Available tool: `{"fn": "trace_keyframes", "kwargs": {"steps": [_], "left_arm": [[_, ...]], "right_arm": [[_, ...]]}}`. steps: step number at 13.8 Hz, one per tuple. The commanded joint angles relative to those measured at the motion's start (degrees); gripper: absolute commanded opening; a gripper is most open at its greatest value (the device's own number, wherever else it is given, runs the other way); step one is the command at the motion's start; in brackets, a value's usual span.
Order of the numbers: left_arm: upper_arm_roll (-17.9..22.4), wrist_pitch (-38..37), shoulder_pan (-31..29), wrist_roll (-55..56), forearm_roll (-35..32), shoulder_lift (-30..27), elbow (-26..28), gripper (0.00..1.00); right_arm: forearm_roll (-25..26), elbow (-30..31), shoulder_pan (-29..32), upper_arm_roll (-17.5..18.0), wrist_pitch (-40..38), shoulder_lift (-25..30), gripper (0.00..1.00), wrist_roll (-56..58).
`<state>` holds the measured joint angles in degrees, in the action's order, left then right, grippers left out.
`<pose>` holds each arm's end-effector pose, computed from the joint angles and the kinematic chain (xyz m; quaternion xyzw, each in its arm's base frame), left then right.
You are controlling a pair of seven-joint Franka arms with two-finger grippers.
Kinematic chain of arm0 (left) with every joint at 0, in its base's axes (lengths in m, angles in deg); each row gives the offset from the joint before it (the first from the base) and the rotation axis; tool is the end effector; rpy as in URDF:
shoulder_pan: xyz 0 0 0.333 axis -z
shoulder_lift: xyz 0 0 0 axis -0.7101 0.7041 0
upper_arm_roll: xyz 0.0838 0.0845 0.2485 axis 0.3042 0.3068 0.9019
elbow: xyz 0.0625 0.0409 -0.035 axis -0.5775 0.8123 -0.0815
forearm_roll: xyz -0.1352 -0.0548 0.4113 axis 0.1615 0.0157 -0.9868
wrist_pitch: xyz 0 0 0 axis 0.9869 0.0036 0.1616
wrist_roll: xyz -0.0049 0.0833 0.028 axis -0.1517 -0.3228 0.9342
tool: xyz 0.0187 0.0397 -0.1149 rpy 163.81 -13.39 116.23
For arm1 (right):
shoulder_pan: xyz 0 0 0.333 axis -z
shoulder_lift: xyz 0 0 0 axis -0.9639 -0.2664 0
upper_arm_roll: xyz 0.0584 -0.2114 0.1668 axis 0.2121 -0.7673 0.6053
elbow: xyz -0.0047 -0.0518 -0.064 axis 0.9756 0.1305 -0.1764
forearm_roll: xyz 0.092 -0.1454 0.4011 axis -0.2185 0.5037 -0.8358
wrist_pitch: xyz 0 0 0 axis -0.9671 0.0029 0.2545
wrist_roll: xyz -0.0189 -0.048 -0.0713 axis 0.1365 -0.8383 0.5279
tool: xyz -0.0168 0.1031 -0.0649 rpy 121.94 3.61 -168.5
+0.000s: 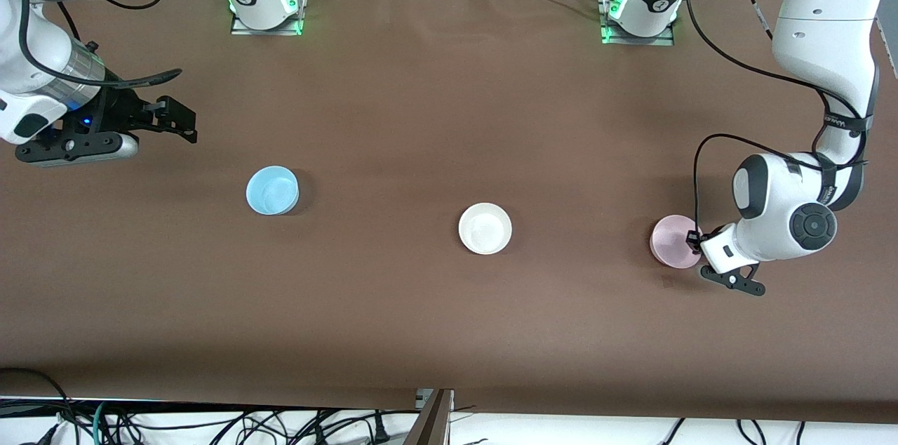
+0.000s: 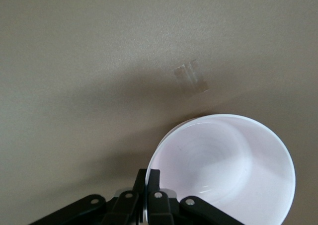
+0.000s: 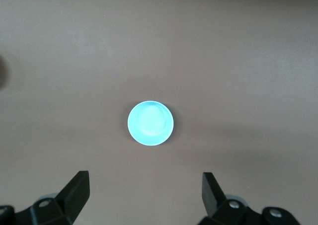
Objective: Stack pink and blue bowls on white bowl
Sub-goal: 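Carry the pink bowl with the left gripper toward the white bowl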
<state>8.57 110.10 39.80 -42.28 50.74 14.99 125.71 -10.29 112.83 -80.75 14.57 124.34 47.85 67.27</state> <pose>0.6873 0.0418 0.1267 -0.9859 0.1610 0.0446 0.0032 0.6232 0.0893 0.5031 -0.9982 -0.0587 0.0005 0.0135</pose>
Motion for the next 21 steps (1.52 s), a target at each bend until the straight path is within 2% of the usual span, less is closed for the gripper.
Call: {"fn": "trace_keyframes", "kwargs": {"steps": [1, 5, 9, 13, 17, 21], "left_arm": [[0.20, -0.15, 0.17, -0.76, -0.15, 0.46, -1.02, 0.00], [-0.07, -3.48, 0.34, -0.23, -0.06, -3.40, -1.80, 0.00], [-3.39, -5.33, 0.69, 2.83, 0.64, -6.40, -2.50, 0.00], [-8.76, -14.54, 2.53, 17.66, 2.58, -6.05, -10.84, 0.00], [-8.77, -14.57, 9.03, 32.43, 8.80, -4.39, -13.31, 0.00], [-8.77, -14.48, 13.78, 48.51, 10.04, -0.52, -19.20, 0.00]], "right_arm": [[0.44, -1.07, -0.21, -0.01, -0.25, -0.38, 1.00, 0.51], [0.53, -1.07, -0.21, -0.01, -0.25, -0.38, 1.00, 0.51], [0.44, -1.07, -0.21, -0.01, -0.34, -0.38, 1.00, 0.51], [0.44, -1.42, -0.30, -0.01, -0.51, -0.37, 1.00, 0.51], [0.44, -1.43, -0.30, -0.01, -0.51, -0.38, 1.00, 0.51], [0.44, -1.43, -0.30, -0.01, -0.69, -0.37, 1.00, 0.51]]}}
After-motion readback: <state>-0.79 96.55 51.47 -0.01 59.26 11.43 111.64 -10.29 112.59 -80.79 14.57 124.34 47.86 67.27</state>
